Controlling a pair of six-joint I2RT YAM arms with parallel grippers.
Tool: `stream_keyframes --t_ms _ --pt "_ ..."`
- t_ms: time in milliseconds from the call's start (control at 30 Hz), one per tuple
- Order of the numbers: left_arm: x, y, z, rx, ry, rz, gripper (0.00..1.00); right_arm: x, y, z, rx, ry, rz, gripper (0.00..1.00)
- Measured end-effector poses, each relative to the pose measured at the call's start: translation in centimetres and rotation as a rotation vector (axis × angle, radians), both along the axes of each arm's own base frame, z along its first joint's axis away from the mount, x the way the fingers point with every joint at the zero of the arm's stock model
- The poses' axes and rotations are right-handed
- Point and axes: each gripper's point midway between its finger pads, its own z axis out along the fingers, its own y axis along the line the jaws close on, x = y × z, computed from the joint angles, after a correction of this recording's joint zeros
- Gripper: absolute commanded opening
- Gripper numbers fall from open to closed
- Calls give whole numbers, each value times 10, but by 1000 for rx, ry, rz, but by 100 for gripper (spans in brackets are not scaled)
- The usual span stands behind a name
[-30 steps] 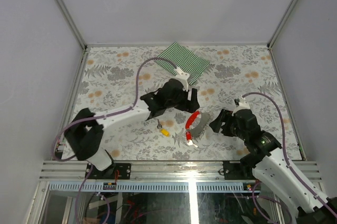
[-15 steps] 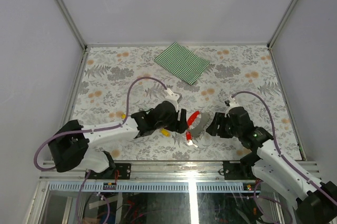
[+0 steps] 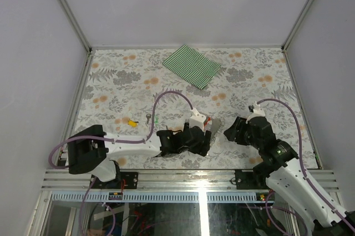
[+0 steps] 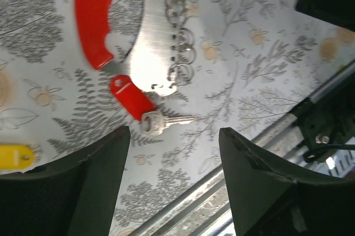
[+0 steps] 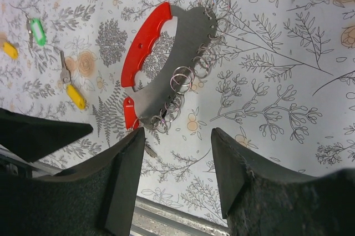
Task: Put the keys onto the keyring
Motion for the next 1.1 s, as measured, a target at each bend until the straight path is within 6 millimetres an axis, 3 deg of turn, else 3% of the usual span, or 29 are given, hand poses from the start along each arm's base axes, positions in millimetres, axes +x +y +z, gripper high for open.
stream_keyframes --t_ms 200,367,533,833,1100 --pt "-10 -33 5 -100 25 -37 66 2 -2 6 24 -20 -39 66" --pt "-22 -50 -15 -115 82 -59 66 3 -4 7 30 -23 -58 68" --pt "-29 -55 -31 -102 122 -61 67 3 -4 10 45 -31 -65 69" --pt "-24 -66 -27 -120 118 -43 69 3 -3 9 46 -25 -68 69" --pt "-21 -58 -37 -76 112 -18 71 3 -3 8 43 -19 -68 70"
